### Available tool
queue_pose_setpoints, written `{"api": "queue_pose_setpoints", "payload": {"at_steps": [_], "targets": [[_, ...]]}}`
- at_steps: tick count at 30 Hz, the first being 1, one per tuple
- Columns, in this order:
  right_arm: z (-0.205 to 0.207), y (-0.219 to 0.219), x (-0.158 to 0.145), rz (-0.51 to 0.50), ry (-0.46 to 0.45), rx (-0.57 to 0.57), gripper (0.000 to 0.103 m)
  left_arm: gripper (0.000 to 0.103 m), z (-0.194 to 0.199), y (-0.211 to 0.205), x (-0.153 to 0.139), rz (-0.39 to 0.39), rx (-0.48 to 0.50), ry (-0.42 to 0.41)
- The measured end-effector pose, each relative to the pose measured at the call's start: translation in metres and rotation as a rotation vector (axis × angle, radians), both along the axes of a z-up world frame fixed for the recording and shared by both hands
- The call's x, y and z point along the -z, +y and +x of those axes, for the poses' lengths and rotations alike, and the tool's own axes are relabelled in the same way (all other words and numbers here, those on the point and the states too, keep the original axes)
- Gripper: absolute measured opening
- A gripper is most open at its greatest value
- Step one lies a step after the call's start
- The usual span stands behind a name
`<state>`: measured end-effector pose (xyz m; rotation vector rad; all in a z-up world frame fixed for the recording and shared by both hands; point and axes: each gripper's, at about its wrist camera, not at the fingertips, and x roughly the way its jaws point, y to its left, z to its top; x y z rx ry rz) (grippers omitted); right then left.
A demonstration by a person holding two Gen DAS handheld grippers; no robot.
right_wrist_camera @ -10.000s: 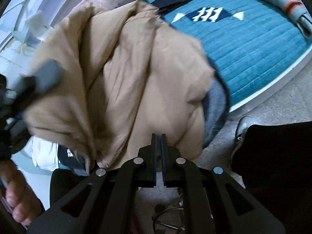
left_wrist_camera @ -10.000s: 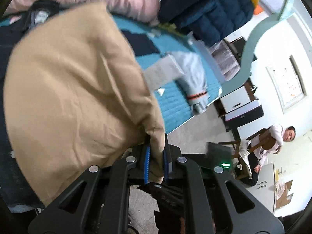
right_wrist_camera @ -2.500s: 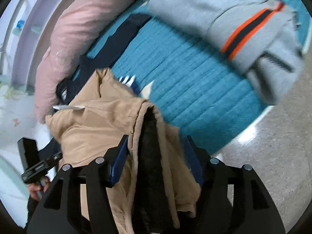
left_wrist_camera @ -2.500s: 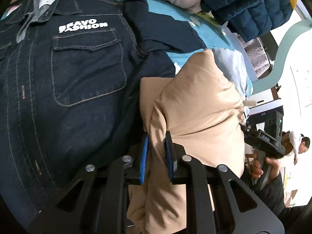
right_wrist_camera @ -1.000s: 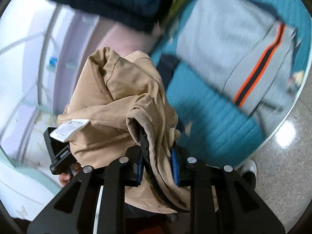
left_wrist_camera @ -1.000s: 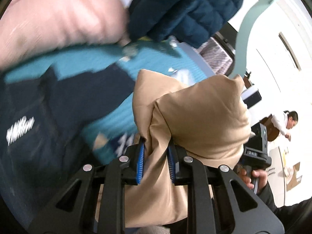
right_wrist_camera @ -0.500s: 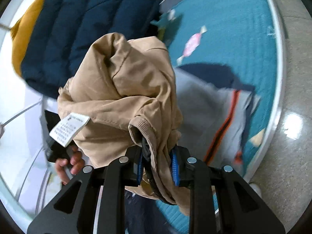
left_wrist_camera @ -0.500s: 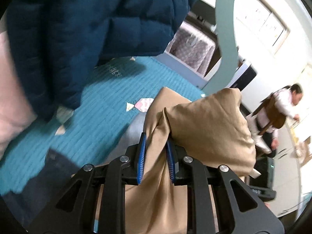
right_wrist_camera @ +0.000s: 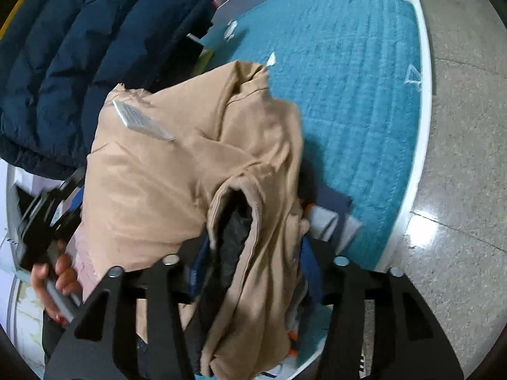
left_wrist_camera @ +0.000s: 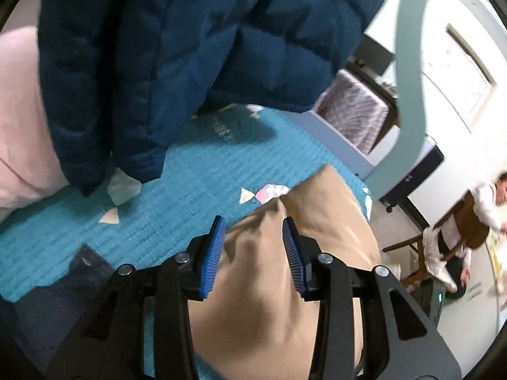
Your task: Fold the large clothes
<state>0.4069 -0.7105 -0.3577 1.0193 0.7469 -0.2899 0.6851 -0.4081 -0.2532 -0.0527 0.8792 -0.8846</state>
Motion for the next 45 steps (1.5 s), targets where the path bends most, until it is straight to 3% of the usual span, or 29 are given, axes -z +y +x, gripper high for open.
{"api": "queue_pose_setpoints", "payload": {"at_steps": [5,8,10,13,17,19,23,27,29,35,37,42,45], "targets": [[-0.031,0.003,-0.032,-0.124,-0.011,0.045,0.053,0.05,-0.044,0.021,-0.017,-0.06,0.078,-0.091],[-0.035,0.015,-0.067,-0.264,-0.063,0.033,0.051,0.05,-0.061,0.014,-0.01,-0.069,0.192,-0.063],[-0.026,0.027,-0.083,-0.306,-0.129,-0.034,0.044,0.05,-0.07,0.003,-0.001,-0.042,0.231,-0.059],[0.009,0.045,-0.087,-0.318,-0.154,-0.176,0.015,0.05,-0.072,-0.023,0.027,0.083,0.221,-0.034],[0.066,0.051,-0.044,-0.398,0.054,-0.297,0.0,0.052,-0.055,-0.049,0.06,0.175,0.127,0.007],[0.08,0.031,-0.017,-0.352,0.102,-0.284,0.0,0.052,-0.049,-0.051,0.06,0.125,0.134,0.051],[0.087,0.019,-0.012,-0.362,0.134,-0.273,0.0,0.056,-0.051,-0.023,0.034,-0.044,0.147,0.094],[0.083,0.026,-0.016,-0.389,0.133,-0.269,0.0,0.063,-0.058,0.022,0.017,-0.097,0.08,0.059],[0.08,0.033,-0.022,-0.409,0.126,-0.251,0.0,0.066,-0.068,0.04,0.015,-0.081,0.052,0.045],[0.063,0.07,-0.072,-0.487,0.05,-0.236,0.011,0.083,-0.112,0.097,0.011,-0.03,-0.032,0.038],[0.056,0.09,-0.089,-0.514,0.039,-0.254,0.026,0.084,-0.131,0.118,0.005,-0.009,-0.074,0.032],[0.034,0.152,-0.124,-0.564,0.02,-0.309,0.048,0.09,-0.174,0.15,-0.015,0.026,-0.081,-0.005],[0.02,0.19,-0.14,-0.602,0.024,-0.341,0.054,0.09,-0.201,0.175,-0.033,0.029,-0.129,-0.049]]}}
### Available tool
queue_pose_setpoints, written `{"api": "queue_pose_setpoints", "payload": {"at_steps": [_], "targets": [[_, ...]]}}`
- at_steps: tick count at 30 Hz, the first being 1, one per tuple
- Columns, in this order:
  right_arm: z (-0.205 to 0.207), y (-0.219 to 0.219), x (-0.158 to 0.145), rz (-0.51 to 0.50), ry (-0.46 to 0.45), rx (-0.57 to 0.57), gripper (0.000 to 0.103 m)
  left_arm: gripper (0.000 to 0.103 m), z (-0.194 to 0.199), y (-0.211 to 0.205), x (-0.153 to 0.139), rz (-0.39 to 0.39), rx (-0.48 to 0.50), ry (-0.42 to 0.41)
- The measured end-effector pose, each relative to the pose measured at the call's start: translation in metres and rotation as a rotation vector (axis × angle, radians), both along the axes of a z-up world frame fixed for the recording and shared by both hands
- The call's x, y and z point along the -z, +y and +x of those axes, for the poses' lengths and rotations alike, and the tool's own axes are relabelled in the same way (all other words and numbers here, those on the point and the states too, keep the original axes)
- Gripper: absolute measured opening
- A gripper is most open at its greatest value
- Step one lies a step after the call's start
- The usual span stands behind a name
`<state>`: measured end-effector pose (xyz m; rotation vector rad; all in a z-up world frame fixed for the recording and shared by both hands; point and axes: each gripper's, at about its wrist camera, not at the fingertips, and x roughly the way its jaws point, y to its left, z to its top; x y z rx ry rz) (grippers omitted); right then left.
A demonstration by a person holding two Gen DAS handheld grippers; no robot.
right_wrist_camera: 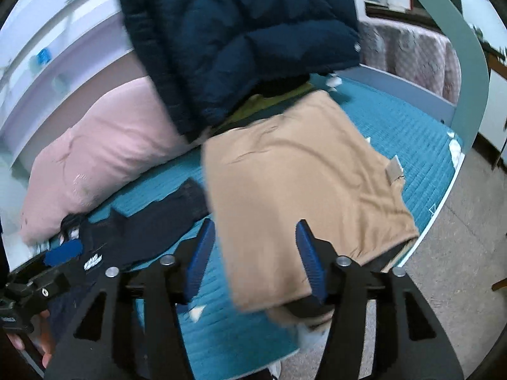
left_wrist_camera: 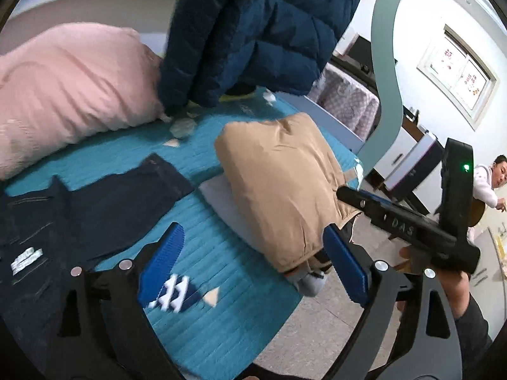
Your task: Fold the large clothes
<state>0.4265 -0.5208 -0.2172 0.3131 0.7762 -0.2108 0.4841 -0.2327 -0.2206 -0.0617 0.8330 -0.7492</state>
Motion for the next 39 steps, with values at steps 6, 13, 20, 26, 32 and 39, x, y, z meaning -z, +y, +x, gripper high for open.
{"api": "queue_pose_setpoints", "payload": {"at_steps": [6,13,20,26,32,39], "targets": [[-0.029,0.055,-0.017,-0.047,0.013,-0.019,0.07,0.092,-0.048,0.042,-0.033,0.052,-0.1,-0.119],[-0.064,0.096,-0.036,-0.062,0.004,-0.052,0.076,0.096,-0.092,0.07,-0.053,0.097,-0.152,-0.218],[-0.1,0.127,-0.054,-0.078,-0.023,-0.083,0.078,0.098,-0.132,0.095,-0.06,0.116,-0.201,-0.243],[-0.135,0.152,-0.064,-0.079,-0.037,-0.112,0.079,0.098,-0.169,0.113,-0.068,0.129,-0.248,-0.261],[-0.173,0.179,-0.076,-0.079,-0.07,-0.151,0.079,0.098,-0.209,0.134,-0.079,0.127,-0.302,-0.293],[-0.213,0.206,-0.1,-0.078,-0.119,-0.198,0.079,0.098,-0.255,0.156,-0.098,0.123,-0.34,-0.323]]}}
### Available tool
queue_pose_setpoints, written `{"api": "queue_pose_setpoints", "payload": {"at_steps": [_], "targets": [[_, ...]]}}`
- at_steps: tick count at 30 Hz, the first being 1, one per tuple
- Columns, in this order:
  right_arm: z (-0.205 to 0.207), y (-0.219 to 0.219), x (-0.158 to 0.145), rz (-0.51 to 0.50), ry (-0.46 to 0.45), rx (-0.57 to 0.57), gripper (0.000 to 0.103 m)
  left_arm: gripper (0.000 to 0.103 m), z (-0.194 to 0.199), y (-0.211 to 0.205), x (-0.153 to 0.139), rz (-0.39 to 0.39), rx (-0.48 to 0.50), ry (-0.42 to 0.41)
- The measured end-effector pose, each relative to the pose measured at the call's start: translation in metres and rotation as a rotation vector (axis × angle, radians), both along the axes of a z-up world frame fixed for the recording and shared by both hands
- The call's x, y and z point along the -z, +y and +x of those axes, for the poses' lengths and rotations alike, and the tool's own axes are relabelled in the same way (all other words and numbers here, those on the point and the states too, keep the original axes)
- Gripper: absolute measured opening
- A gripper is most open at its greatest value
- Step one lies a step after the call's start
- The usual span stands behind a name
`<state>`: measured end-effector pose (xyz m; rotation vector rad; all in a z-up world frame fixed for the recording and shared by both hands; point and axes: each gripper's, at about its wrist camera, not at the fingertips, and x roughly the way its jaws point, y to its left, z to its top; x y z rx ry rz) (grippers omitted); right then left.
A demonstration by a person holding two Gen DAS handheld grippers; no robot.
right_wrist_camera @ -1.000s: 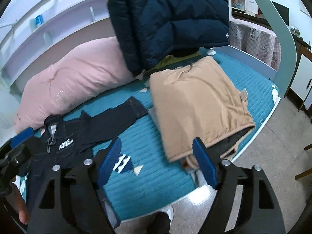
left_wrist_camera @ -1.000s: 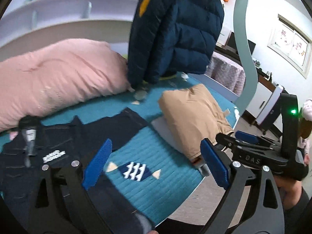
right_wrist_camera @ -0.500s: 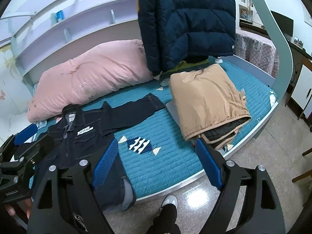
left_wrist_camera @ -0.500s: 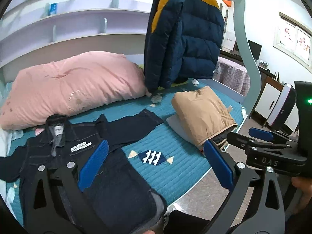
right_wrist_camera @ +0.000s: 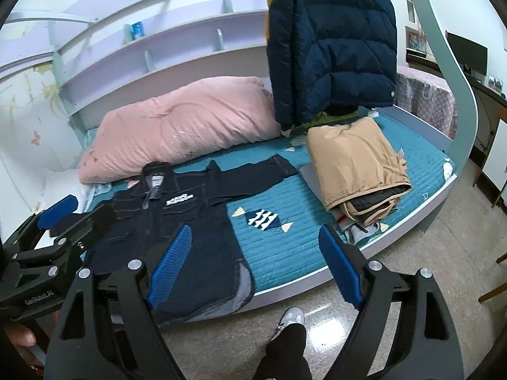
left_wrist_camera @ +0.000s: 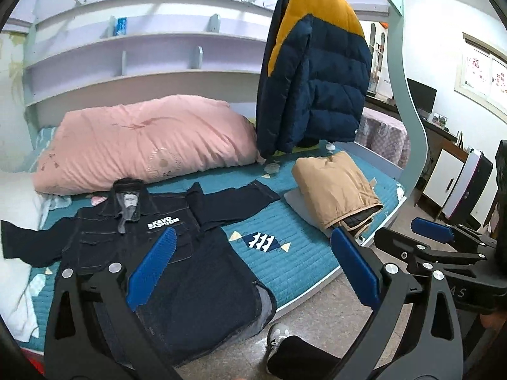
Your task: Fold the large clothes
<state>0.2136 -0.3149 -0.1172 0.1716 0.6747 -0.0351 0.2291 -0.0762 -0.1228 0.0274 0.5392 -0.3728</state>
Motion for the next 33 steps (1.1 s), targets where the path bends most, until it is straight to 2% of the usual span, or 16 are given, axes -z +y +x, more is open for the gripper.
{"api": "queue_pose_setpoints", "payload": {"at_steps": [13,25,33], "targets": [[-0.063,0.034,-0.033,0.011,-0.079,-0.063,0.08,0.098,-0.084,0.029,-0.039,0.04,-0.063,-0.109],[-0.109,0.076,-0.061,-0.003,-0.141,-0.161,0.082,0.098,-0.155,0.079,-0.076,0.04,-0.227,-0.184],[-0.144,0.104,-0.089,-0.027,-0.201,-0.194,0.086,0.098,-0.197,0.104,-0.098,0.074,-0.31,-0.21]]}}
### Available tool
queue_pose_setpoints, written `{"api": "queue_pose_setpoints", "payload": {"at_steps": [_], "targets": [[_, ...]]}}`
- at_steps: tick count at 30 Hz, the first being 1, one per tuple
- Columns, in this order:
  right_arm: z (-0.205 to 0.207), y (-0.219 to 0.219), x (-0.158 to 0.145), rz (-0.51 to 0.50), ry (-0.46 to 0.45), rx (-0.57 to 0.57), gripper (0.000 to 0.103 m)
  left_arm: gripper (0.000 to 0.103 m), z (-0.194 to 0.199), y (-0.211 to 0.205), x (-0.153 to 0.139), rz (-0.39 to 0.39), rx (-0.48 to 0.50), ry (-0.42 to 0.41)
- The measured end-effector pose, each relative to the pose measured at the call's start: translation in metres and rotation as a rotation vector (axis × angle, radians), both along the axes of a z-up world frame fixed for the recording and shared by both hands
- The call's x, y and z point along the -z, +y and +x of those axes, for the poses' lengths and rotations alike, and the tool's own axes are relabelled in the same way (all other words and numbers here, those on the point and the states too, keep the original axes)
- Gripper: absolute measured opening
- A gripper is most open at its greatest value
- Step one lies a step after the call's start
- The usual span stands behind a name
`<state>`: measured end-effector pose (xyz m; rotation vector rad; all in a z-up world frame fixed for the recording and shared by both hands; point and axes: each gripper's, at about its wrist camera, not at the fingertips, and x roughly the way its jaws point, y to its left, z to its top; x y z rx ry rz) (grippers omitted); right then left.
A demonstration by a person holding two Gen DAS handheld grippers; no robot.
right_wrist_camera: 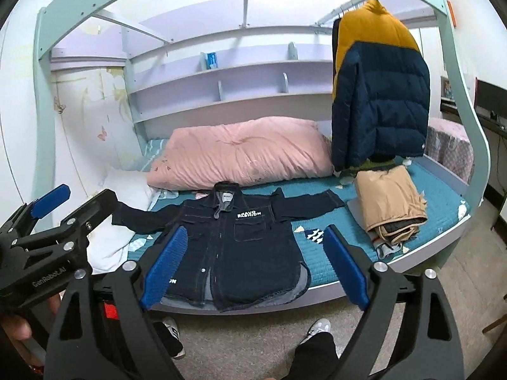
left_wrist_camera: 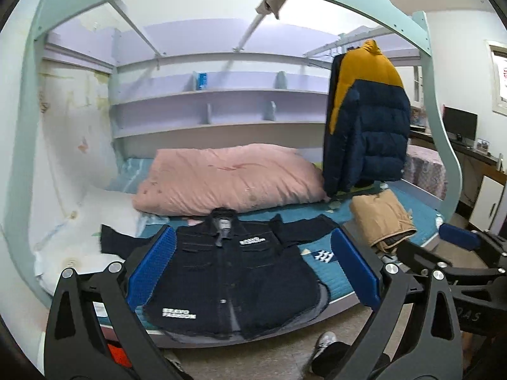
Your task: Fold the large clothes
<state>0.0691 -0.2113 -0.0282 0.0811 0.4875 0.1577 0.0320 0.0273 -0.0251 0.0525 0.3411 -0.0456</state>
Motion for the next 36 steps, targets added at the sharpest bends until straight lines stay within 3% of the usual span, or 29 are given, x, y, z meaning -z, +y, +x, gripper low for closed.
{"api": "queue_pose_setpoints", "payload": {"at_steps": [13,36], "targets": [[-0.034,0.017,-0.026,-0.028,-0.081,-0.032,0.091,0.098,-0.038,0.015,-0.026,0.001,-0.029,-0.07],[-0.042,0.015,-0.03,-0.035,-0.106,-0.034,0.091,0.098,-0.04,0.02,-0.032,-0.002,-0.035,-0.089]]}}
